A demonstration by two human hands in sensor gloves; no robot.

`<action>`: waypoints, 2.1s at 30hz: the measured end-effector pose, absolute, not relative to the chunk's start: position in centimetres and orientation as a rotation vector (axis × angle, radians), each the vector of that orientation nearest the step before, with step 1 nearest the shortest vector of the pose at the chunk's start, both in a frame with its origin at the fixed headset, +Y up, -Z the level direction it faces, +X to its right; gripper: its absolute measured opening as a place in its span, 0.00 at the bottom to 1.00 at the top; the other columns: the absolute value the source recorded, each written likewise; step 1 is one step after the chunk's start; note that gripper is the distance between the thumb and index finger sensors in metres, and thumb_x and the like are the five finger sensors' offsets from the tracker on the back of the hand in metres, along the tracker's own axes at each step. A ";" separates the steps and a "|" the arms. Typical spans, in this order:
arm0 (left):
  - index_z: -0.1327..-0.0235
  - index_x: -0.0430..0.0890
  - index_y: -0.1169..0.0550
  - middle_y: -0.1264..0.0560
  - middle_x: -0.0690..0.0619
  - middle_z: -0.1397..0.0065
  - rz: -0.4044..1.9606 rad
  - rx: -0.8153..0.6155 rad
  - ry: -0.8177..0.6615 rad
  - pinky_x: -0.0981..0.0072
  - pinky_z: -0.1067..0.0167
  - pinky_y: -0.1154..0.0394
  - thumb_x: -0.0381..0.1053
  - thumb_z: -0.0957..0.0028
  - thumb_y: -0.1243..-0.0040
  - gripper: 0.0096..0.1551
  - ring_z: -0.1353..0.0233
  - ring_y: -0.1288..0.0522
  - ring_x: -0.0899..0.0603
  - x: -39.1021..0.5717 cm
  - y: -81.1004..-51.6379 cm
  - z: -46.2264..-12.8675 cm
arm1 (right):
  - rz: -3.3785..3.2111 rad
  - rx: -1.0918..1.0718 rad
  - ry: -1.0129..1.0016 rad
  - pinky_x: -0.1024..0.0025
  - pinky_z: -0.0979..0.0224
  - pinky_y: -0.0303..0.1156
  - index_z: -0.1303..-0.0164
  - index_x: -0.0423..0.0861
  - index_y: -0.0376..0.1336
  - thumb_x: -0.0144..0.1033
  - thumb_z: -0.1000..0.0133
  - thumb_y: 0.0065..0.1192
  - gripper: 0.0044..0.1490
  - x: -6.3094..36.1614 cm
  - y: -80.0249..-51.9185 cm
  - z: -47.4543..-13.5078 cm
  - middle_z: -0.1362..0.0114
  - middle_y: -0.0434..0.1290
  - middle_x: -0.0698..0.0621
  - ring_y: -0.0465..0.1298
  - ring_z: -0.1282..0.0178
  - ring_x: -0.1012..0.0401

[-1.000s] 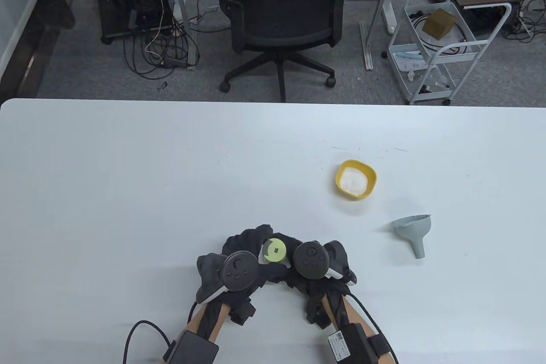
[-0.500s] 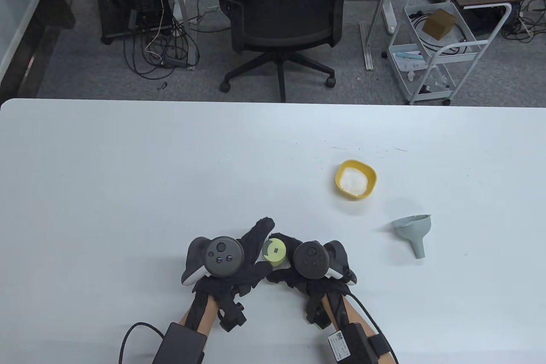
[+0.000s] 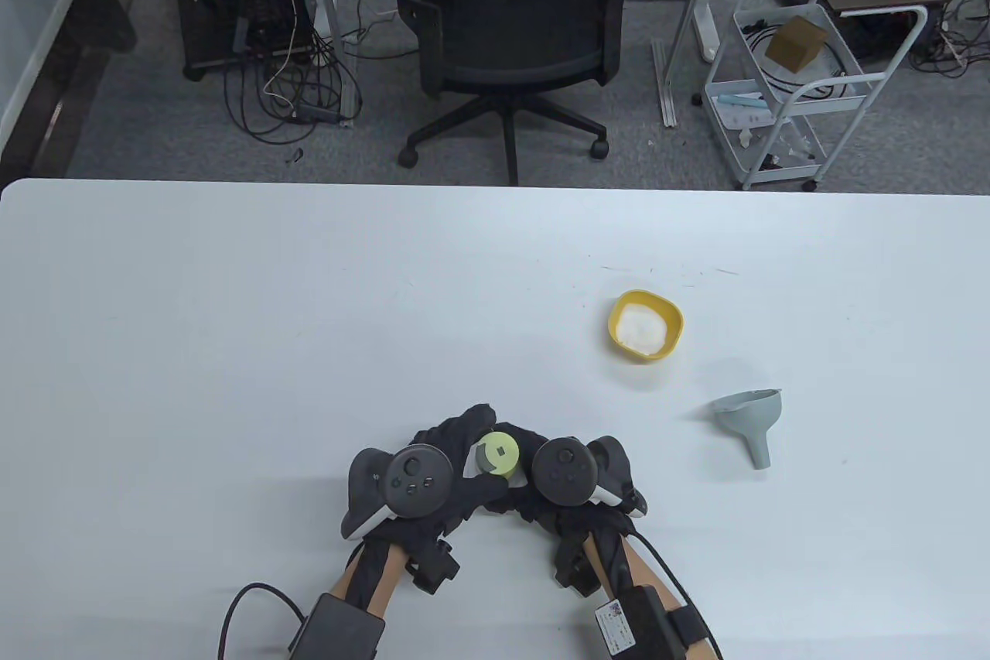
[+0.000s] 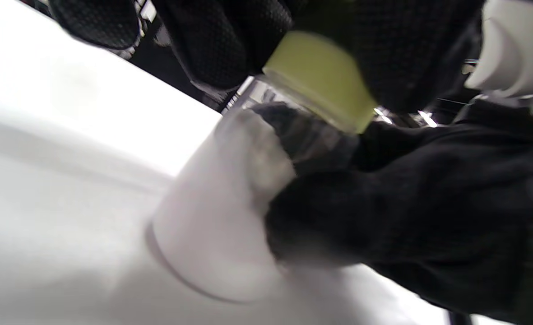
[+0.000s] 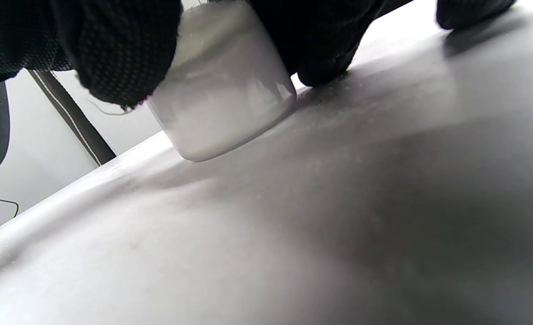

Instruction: Unscrew the press dispenser and pour salt into it

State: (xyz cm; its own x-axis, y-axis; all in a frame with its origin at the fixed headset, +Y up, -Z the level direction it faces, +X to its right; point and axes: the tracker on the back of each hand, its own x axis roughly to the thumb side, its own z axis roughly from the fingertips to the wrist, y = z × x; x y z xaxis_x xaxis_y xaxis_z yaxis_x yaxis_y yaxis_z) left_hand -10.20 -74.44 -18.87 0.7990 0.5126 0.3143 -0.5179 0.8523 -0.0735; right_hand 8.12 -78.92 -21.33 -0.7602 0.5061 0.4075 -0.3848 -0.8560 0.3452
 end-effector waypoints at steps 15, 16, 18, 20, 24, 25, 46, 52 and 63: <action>0.10 0.29 0.56 0.43 0.26 0.11 0.700 -0.210 -0.547 0.19 0.32 0.36 0.50 0.44 0.33 0.64 0.15 0.37 0.23 -10.4 -74.8 -19.7 | 2.547 0.685 0.332 0.23 0.32 0.52 0.14 0.40 0.46 0.55 0.48 0.67 0.59 8.1 -78.9 -21.3 0.17 0.62 0.39 0.65 0.19 0.42; 0.10 0.30 0.55 0.41 0.28 0.12 0.697 -0.203 -0.539 0.20 0.32 0.35 0.49 0.44 0.33 0.62 0.16 0.35 0.24 -10.4 -74.8 -19.7 | 2.547 0.685 0.332 0.23 0.32 0.52 0.14 0.40 0.46 0.55 0.48 0.67 0.59 8.1 -78.9 -21.3 0.17 0.62 0.39 0.65 0.19 0.42; 0.10 0.33 0.52 0.37 0.32 0.12 0.690 -0.171 -0.512 0.21 0.32 0.34 0.50 0.46 0.32 0.61 0.17 0.31 0.28 -10.5 -74.8 -19.6 | 2.547 0.685 0.332 0.23 0.32 0.52 0.14 0.40 0.46 0.55 0.48 0.67 0.59 8.1 -78.9 -21.3 0.17 0.62 0.39 0.65 0.19 0.42; 0.10 0.33 0.50 0.34 0.35 0.13 0.676 -0.157 -0.495 0.22 0.32 0.34 0.52 0.47 0.31 0.60 0.18 0.29 0.30 -10.5 -74.8 -19.6 | 2.547 0.685 0.332 0.23 0.32 0.52 0.14 0.40 0.46 0.55 0.48 0.67 0.59 8.1 -78.9 -21.3 0.17 0.62 0.39 0.65 0.19 0.42; 0.10 0.35 0.46 0.30 0.40 0.16 0.645 -0.109 -0.452 0.22 0.33 0.33 0.55 0.49 0.30 0.61 0.21 0.25 0.33 -10.4 -74.7 -19.4 | 2.547 0.685 0.332 0.23 0.32 0.52 0.14 0.40 0.46 0.55 0.48 0.67 0.59 8.1 -78.9 -21.3 0.17 0.62 0.39 0.65 0.19 0.42; 0.11 0.36 0.44 0.29 0.40 0.17 0.637 -0.088 -0.428 0.23 0.33 0.32 0.56 0.51 0.29 0.60 0.22 0.25 0.34 -10.3 -74.7 -19.3 | 2.547 0.685 0.332 0.23 0.32 0.52 0.14 0.40 0.46 0.55 0.48 0.67 0.59 8.1 -78.9 -21.3 0.17 0.62 0.39 0.65 0.19 0.42; 0.16 0.41 0.35 0.26 0.39 0.20 0.744 0.025 -0.311 0.31 0.33 0.28 0.67 0.55 0.31 0.57 0.26 0.22 0.34 -10.6 -73.1 -18.7 | 2.552 0.681 0.350 0.24 0.31 0.52 0.14 0.40 0.45 0.56 0.47 0.66 0.59 8.1 -78.9 -21.3 0.16 0.61 0.40 0.64 0.19 0.43; 0.16 0.40 0.37 0.25 0.41 0.23 0.800 0.028 -0.311 0.32 0.33 0.28 0.66 0.54 0.31 0.58 0.29 0.20 0.37 -11.3 -72.5 -18.8 | 2.535 0.681 0.367 0.23 0.32 0.51 0.13 0.40 0.45 0.55 0.46 0.65 0.59 8.1 -78.9 -21.2 0.16 0.60 0.39 0.62 0.19 0.42; 0.17 0.42 0.35 0.26 0.39 0.23 0.844 0.110 -0.242 0.29 0.34 0.28 0.68 0.54 0.30 0.56 0.29 0.21 0.36 -13.8 -71.9 -18.7 | 2.372 0.676 0.322 0.20 0.32 0.53 0.11 0.32 0.41 0.58 0.46 0.63 0.66 9.6 -77.0 -21.1 0.14 0.56 0.29 0.58 0.19 0.31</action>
State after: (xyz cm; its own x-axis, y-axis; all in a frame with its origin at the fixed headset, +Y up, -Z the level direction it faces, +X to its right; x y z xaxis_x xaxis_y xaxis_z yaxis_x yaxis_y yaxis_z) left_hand -13.84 -71.87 -18.66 0.6388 0.7257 0.2553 -0.7507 0.6606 0.0005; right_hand 9.57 -77.04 -21.10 -0.6610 0.6436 0.3858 -0.5174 -0.7633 0.3868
